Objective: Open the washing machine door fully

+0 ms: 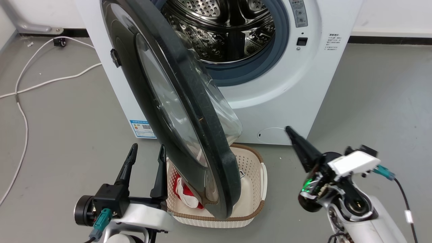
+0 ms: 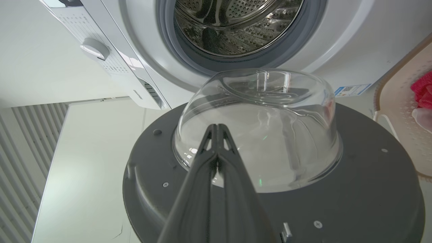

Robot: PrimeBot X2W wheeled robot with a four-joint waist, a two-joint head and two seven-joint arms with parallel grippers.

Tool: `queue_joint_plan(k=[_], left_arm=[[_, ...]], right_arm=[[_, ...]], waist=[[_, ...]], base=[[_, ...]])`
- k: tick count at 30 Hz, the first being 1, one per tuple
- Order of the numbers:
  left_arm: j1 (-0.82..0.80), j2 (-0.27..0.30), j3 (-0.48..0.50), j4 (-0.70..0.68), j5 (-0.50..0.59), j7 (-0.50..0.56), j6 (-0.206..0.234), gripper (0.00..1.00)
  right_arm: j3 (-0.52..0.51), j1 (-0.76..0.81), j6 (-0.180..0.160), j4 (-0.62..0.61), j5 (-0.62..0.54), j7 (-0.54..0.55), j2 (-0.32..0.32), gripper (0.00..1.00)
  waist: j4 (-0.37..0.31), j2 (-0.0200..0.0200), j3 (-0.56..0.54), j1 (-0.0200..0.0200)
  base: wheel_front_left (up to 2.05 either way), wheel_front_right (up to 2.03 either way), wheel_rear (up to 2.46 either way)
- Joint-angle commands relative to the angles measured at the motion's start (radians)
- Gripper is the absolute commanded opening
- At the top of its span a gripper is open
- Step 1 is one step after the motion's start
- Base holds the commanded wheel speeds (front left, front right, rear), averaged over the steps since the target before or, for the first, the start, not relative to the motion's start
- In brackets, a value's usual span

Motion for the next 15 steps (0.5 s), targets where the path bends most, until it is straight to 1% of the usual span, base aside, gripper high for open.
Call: queue_joint_plan(k=[1,5,9,13,14,15], left_arm=[[0.013,0.000,0.002,0.002,-0.004,-0.002,0.005,1.00],[0.016,0.000,0.004,0.005,-0.005,-0.002,0.007,1.00],[0.018,0.000,0.012,0.006,-0.006,-0.002,0.009,1.00],[0.023,-0.001,0.016,0.002,-0.006,-0.002,0.013,1.00],[0.025,-0.001,0.018,0.001,-0.005,-0.002,0.014,1.00],[0.026,0.000,0.020,0.001,-0.003,-0.002,0.014,1.00]], right_arm=[[-0.009,0.021,0.000,-0.010,0.005,-0.010,-0.001,0.00],[-0.095,0.074,0.000,-0.060,0.012,-0.091,-0.018,0.00],[-0.177,0.153,0.000,-0.136,0.013,-0.157,-0.036,0.00],[-0.229,0.227,0.000,-0.207,-0.006,-0.205,-0.053,0.00],[-0.235,0.244,0.000,-0.222,-0.014,-0.215,-0.054,0.21],[-0.238,0.259,0.000,-0.237,-0.025,-0.226,-0.056,0.47]], waist=[[-0.001,0.0000,-0.002,0.0000],[-0.008,0.0000,-0.010,0.0000],[-0.016,0.0000,-0.016,0.0000],[-0.027,0.0000,-0.018,0.0000],[-0.030,0.0000,-0.018,0.0000],[-0.034,0.0000,-0.019,0.0000]], base=[[0.00,0.00,0.00],[0.00,0.00,0.00],[0.00,0.00,0.00],[0.00,0.00,0.00],[0.00,0.00,0.00],[0.00,0.00,0.00]])
